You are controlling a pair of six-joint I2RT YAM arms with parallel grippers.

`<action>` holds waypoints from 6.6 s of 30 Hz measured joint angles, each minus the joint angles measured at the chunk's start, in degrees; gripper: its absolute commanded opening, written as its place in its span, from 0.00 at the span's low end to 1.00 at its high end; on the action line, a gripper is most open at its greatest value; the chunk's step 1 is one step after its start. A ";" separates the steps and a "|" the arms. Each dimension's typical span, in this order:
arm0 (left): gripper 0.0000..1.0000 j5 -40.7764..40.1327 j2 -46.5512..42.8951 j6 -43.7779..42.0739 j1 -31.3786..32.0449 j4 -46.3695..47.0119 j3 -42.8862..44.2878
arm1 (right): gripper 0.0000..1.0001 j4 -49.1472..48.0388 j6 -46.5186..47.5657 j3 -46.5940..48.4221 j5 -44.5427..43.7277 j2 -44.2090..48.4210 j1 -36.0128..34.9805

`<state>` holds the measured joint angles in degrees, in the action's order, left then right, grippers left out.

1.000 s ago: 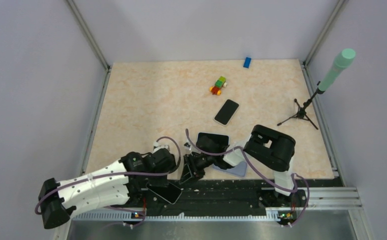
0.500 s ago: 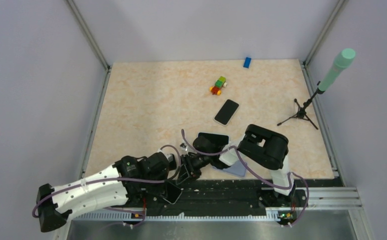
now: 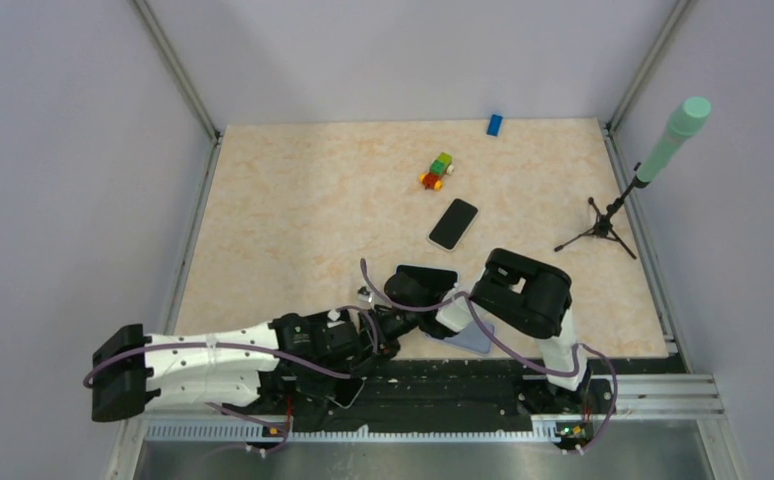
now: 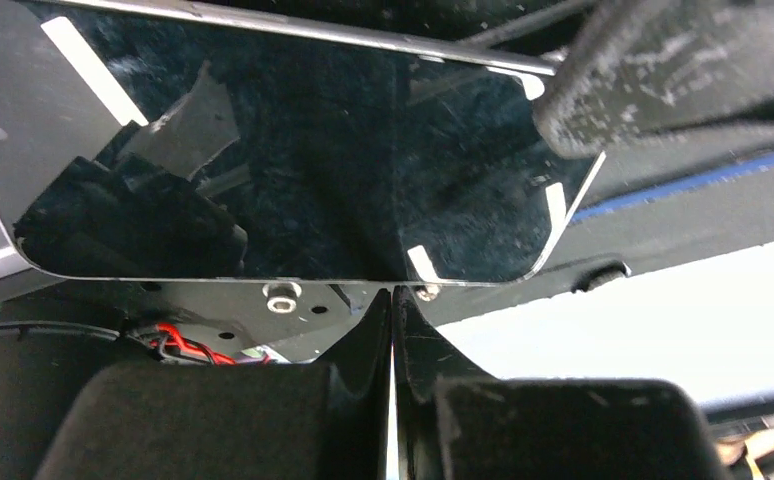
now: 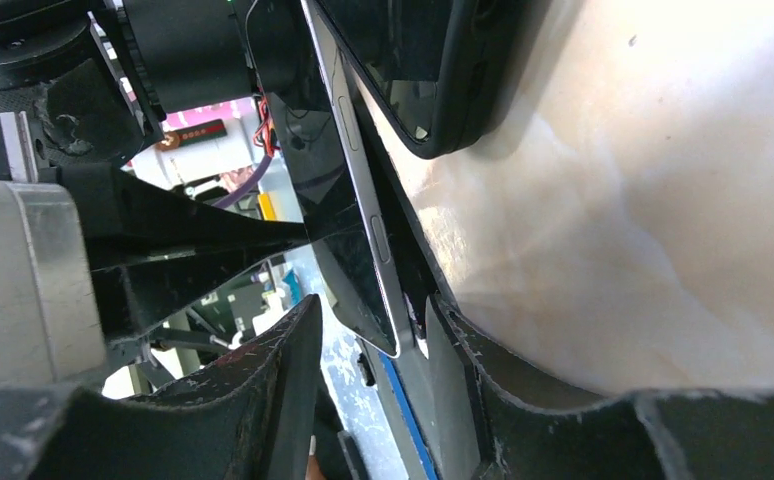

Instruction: Put the phone into the phone case

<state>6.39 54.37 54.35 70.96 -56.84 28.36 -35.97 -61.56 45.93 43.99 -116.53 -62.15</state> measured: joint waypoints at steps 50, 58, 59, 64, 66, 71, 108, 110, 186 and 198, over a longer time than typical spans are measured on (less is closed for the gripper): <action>0.59 -38.36 -2.80 8.50 1.75 4.26 18.84 | 0.00 11.93 11.98 -4.81 -3.21 14.21 2.60; 0.61 -35.82 -6.08 2.21 -11.19 14.51 19.47 | 0.00 25.40 20.74 -7.32 -4.17 25.42 10.19; 0.61 -33.77 -6.82 1.16 -14.05 16.22 18.64 | 0.00 26.84 21.57 -7.32 -4.28 26.45 10.78; 0.62 -20.35 -9.05 -3.28 -28.11 21.57 13.16 | 0.00 32.02 24.65 -8.81 -4.44 32.33 15.58; 0.62 -15.06 -9.09 -5.14 -31.95 23.04 11.26 | 0.00 33.53 25.55 -9.75 -4.15 33.99 17.77; 0.63 1.20 -7.56 -9.70 -40.17 28.39 7.28 | 0.00 38.18 28.04 -10.29 -2.73 35.56 21.18; 0.00 52.35 10.62 -10.16 -49.72 61.53 0.50 | 0.00 41.24 25.64 -8.28 15.15 44.33 28.59; 0.00 53.48 10.64 -10.27 -49.46 62.31 0.48 | 0.00 41.66 25.24 -8.35 15.85 44.09 28.70; 0.38 12.90 29.66 -9.01 -24.48 53.27 14.62 | 0.00 63.56 28.63 -10.43 -20.81 69.59 42.36; 0.00 -5.79 50.16 -13.99 -11.23 37.16 35.28 | 0.00 70.29 31.63 -9.35 -26.38 70.99 42.36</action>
<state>0.60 104.53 40.36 59.72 -19.68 63.64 34.33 -29.93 36.58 17.61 -45.54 -19.79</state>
